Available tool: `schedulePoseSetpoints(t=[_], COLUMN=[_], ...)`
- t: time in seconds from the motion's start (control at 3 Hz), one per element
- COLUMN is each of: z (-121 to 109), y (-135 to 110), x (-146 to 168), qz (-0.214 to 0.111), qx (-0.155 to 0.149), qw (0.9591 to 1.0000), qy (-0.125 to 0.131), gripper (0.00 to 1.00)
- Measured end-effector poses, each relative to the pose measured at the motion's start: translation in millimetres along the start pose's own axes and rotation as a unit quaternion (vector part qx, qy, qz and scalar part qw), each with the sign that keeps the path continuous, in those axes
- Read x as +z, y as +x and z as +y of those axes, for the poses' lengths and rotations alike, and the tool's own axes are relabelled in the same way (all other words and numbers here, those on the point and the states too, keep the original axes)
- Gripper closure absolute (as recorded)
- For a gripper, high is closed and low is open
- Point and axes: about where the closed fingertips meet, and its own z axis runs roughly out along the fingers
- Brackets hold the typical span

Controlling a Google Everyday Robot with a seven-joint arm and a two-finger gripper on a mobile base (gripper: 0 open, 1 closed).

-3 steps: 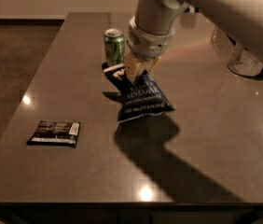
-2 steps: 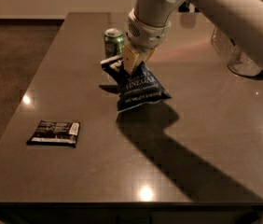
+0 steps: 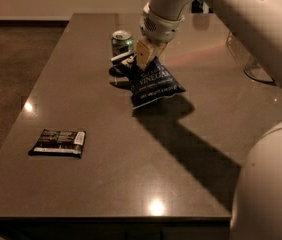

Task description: Move blue chip bag near green can

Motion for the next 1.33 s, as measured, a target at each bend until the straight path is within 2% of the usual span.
schedulePoseSetpoints(t=[0.67,1.0,1.33], z=[0.5,0.7,0.7], y=[-4.8,-6.5,-6.5], x=[3.4,5.5,5.6], qz=[-0.005,-0.007,-0.007], qx=[-0.002,-0.002,-0.002], qw=[1.0000,1.0000,1.0000], qy=[0.000,0.000,0.000], gripper=[0.12,0.00,0.00])
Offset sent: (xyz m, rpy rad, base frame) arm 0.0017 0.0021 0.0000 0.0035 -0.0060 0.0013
